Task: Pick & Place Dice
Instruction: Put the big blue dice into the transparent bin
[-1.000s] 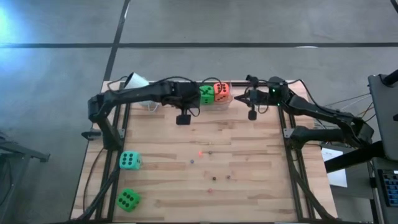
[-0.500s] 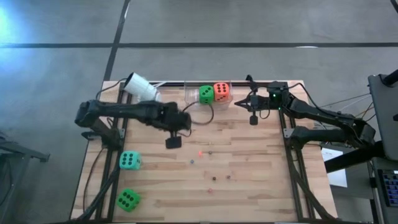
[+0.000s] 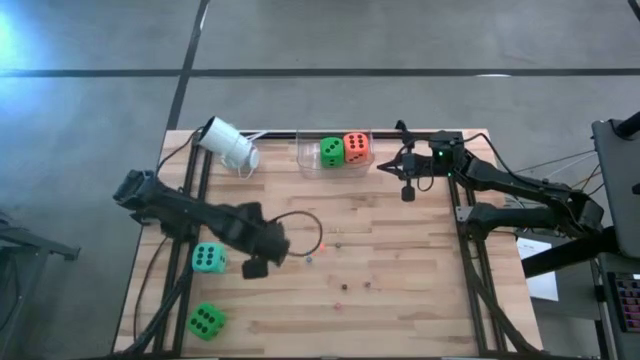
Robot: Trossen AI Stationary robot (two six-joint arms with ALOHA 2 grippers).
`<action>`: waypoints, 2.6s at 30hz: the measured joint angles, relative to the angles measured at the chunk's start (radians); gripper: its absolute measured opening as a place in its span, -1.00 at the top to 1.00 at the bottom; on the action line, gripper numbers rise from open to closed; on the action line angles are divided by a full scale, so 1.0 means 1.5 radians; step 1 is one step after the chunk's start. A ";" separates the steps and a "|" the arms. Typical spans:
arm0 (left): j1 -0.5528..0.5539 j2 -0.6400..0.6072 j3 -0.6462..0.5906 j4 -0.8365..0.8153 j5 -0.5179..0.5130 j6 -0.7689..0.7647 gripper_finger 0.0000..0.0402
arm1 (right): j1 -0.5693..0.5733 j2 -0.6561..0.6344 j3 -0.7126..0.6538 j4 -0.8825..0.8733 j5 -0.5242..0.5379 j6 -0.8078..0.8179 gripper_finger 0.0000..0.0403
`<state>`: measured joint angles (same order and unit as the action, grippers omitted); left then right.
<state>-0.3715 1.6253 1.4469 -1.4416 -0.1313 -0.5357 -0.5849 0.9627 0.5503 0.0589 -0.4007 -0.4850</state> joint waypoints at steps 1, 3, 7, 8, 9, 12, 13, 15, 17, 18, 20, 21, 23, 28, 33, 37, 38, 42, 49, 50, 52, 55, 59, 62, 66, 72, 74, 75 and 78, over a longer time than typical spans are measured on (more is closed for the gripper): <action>-0.012 -0.006 -0.019 0.002 0.010 -0.012 -0.97 | 0.000 0.000 0.000 0.000 0.000 0.000 0.96; -0.033 -0.024 -0.052 0.006 0.018 -0.042 -0.97 | 0.000 0.000 0.000 0.000 0.000 0.000 0.96; -0.070 -0.073 -0.117 0.016 0.030 -0.109 -0.97 | 0.000 0.000 0.000 -0.001 -0.030 0.002 0.96; -0.082 -0.089 -0.134 0.022 0.031 -0.112 -0.97 | 0.000 0.000 0.000 -0.001 -0.038 0.002 0.96; -0.093 -0.104 -0.149 0.032 0.031 -0.112 -0.97 | 0.000 0.000 0.000 -0.001 -0.048 0.002 0.96; -0.126 -0.149 -0.199 0.068 0.036 -0.109 -0.97 | 0.000 0.000 0.000 -0.001 -0.062 0.009 0.96; -0.135 -0.164 -0.216 0.077 0.035 -0.109 -0.97 | 0.000 0.000 0.000 -0.002 -0.063 0.009 0.96; -0.152 -0.190 -0.249 0.082 0.033 -0.109 -0.97 | 0.000 0.000 0.000 -0.002 -0.063 0.010 0.96; -0.162 -0.214 -0.279 0.084 0.034 -0.110 -0.97 | 0.000 0.000 0.000 -0.002 -0.063 0.020 0.96; -0.165 -0.225 -0.294 0.084 0.036 -0.113 -0.97 | 0.000 0.000 0.000 -0.002 -0.063 0.025 0.96; -0.164 -0.242 -0.322 0.088 0.038 -0.113 -0.97 | 0.000 0.000 0.000 -0.002 -0.064 0.032 0.96; -0.164 -0.250 -0.334 0.094 0.038 -0.113 -0.97 | 0.000 0.000 0.000 -0.002 -0.064 0.035 0.96; -0.164 -0.263 -0.352 0.093 0.046 -0.113 -0.97 | 0.000 0.001 0.001 -0.002 -0.064 0.040 0.96; -0.166 -0.284 -0.371 0.096 0.083 -0.114 -0.97 | 0.000 0.001 0.001 -0.002 -0.065 0.040 0.96; -0.166 -0.285 -0.384 0.097 0.099 -0.114 -0.97 | 0.000 0.001 0.001 -0.001 -0.065 0.040 0.96; -0.166 -0.284 -0.401 0.096 0.128 -0.112 -0.97 | 0.000 0.001 0.001 -0.001 -0.065 0.040 0.96; -0.166 -0.284 -0.403 0.096 0.133 -0.112 -0.97 | 0.000 0.001 0.001 -0.001 -0.065 0.040 0.96; -0.166 -0.284 -0.411 0.096 0.136 -0.110 -0.97 | 0.000 0.001 0.000 -0.001 -0.065 0.040 0.96; -0.166 -0.284 -0.435 0.103 0.136 -0.095 -0.97 | 0.000 0.001 -0.002 -0.001 -0.065 0.040 0.96; -0.166 -0.284 -0.435 0.111 0.135 -0.094 -0.97 | 0.000 0.001 -0.002 -0.001 -0.065 0.040 0.96; -0.166 -0.284 -0.435 0.111 0.135 -0.094 -0.97 | 0.000 0.002 -0.003 -0.001 -0.065 0.040 0.96; -0.166 -0.284 -0.435 0.111 0.135 -0.094 -0.97 | 0.000 0.002 -0.003 -0.001 -0.065 0.040 0.96; -0.166 -0.284 -0.435 0.111 0.135 -0.094 -0.97 | 0.000 0.002 -0.003 -0.001 -0.065 0.040 0.96; -0.166 -0.283 -0.436 0.112 0.135 -0.094 -0.97 | 0.000 0.002 -0.003 -0.001 -0.065 0.039 0.96; -0.166 -0.270 -0.436 0.116 0.135 -0.094 -0.96 | 0.000 0.002 -0.003 -0.001 -0.065 0.039 0.96; -0.164 -0.258 -0.435 0.118 0.134 -0.077 -0.96 | 0.000 0.002 -0.004 -0.001 -0.065 0.039 0.96; -0.163 -0.258 -0.435 0.118 0.132 -0.077 -0.96 | 0.000 0.002 -0.004 0.000 -0.065 0.039 0.96; -0.163 -0.258 -0.435 0.118 0.132 -0.077 -0.96 | 0.000 0.002 -0.004 0.000 -0.065 0.040 0.96; -0.163 -0.258 -0.436 0.119 0.130 -0.077 -0.96 | 0.000 0.002 -0.004 0.000 -0.065 0.042 0.96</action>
<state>-0.6161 1.2388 0.7937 -1.2635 0.0634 -0.6514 -0.5850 0.9649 0.5440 0.0586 -0.4976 -0.4217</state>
